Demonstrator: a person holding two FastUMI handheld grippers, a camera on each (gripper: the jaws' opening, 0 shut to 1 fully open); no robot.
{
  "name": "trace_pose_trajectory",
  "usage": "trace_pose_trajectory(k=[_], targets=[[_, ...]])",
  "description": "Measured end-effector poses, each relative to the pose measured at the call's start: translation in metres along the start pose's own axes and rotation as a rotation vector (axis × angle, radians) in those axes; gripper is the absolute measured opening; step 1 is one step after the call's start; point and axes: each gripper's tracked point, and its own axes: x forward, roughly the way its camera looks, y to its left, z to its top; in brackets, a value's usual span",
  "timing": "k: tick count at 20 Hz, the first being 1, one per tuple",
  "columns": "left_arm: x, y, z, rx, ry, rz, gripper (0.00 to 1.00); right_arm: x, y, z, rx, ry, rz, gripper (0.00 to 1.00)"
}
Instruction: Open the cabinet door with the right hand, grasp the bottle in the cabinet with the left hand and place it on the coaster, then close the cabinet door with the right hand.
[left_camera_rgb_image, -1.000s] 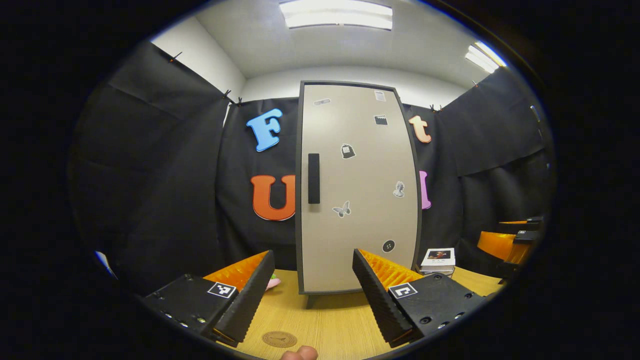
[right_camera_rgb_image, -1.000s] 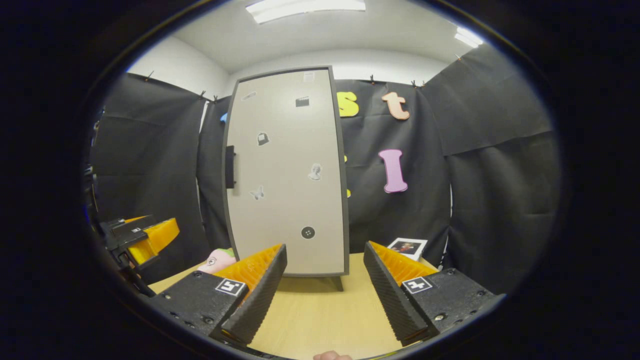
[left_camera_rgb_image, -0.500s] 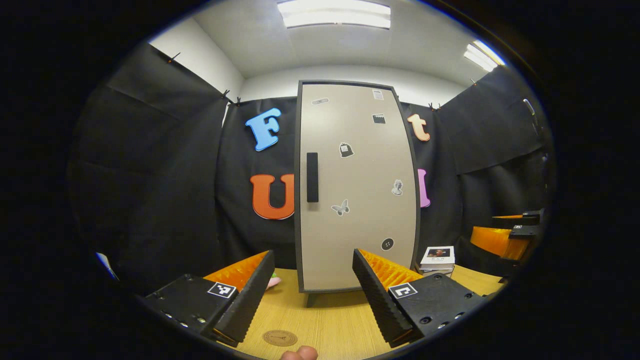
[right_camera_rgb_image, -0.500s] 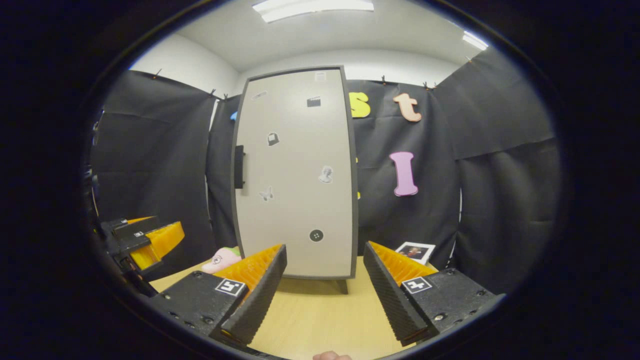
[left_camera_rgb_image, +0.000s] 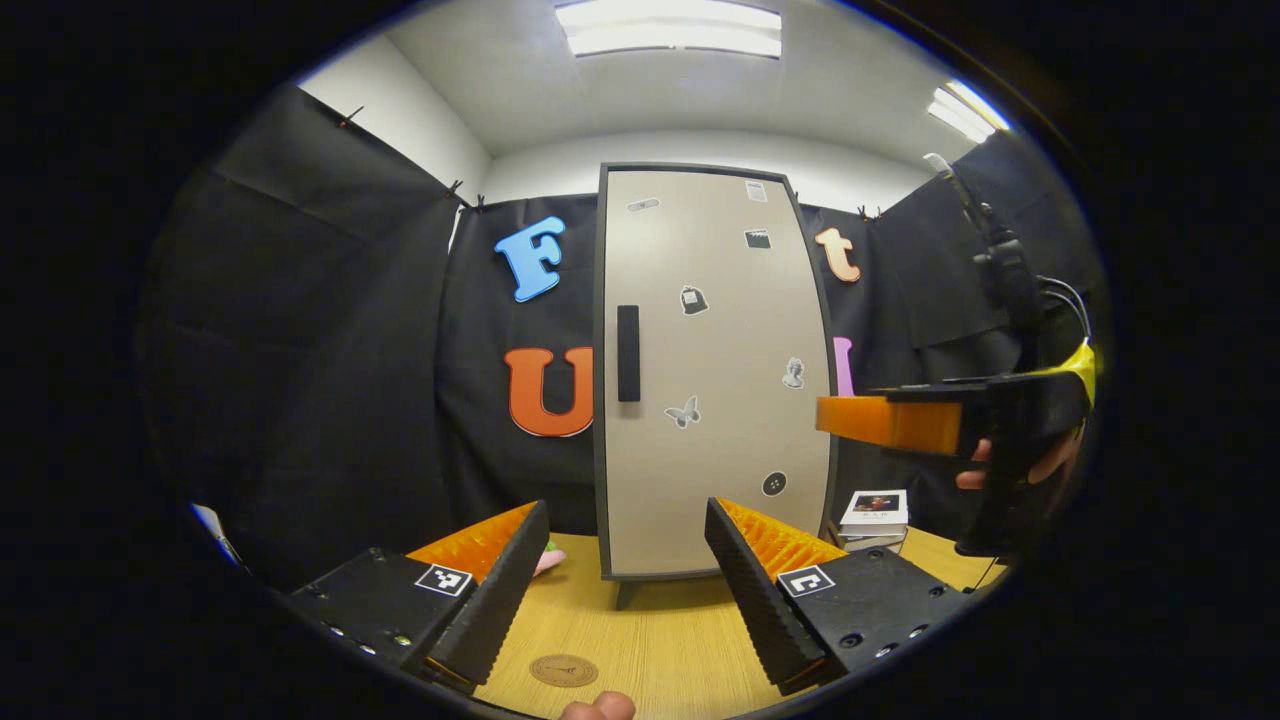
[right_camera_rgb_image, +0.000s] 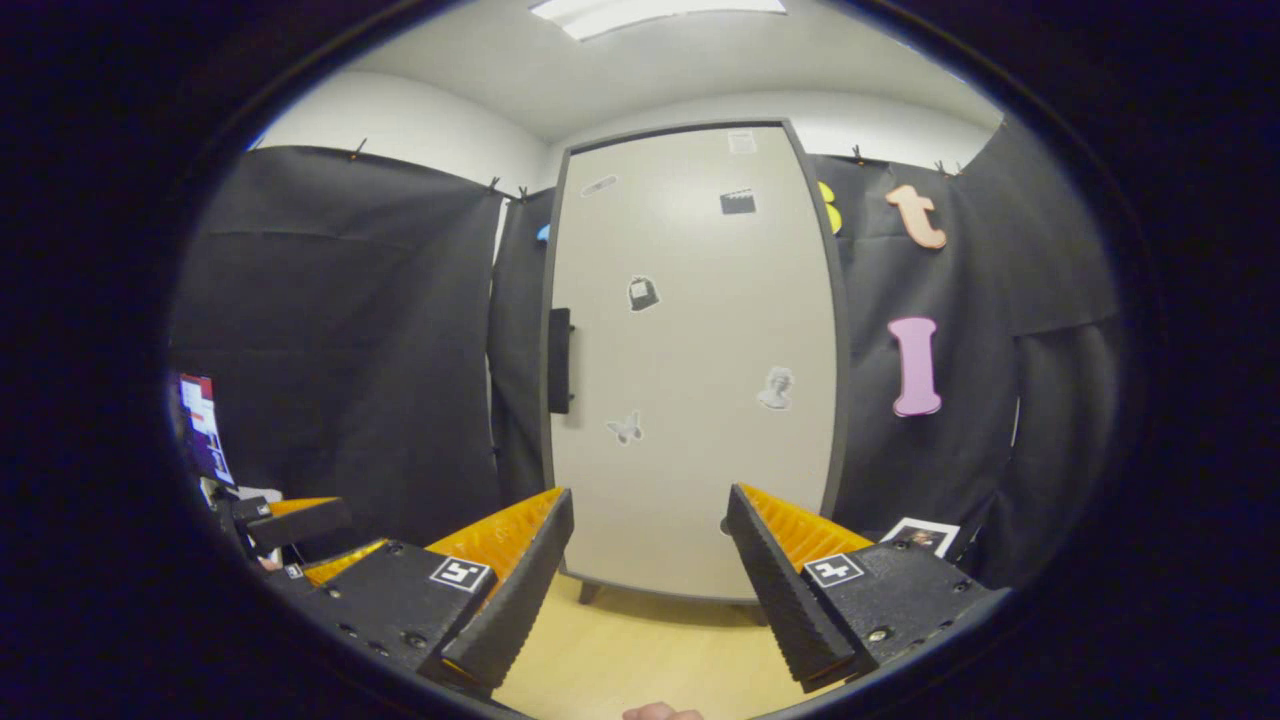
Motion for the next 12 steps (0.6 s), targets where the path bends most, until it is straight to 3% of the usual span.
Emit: trace_pose_trajectory(k=[3, 12], targets=[[-0.006, 0.002, -0.003, -0.007, 0.009, 0.003, 0.95, 0.041, 0.013, 0.02, -0.033, -0.023, 0.036, 0.94], [-0.015, 0.013, -0.003, -0.03, 0.004, 0.026, 0.95, 0.153, 0.062, 0.06, -0.028, -0.031, 0.112, 0.99]])
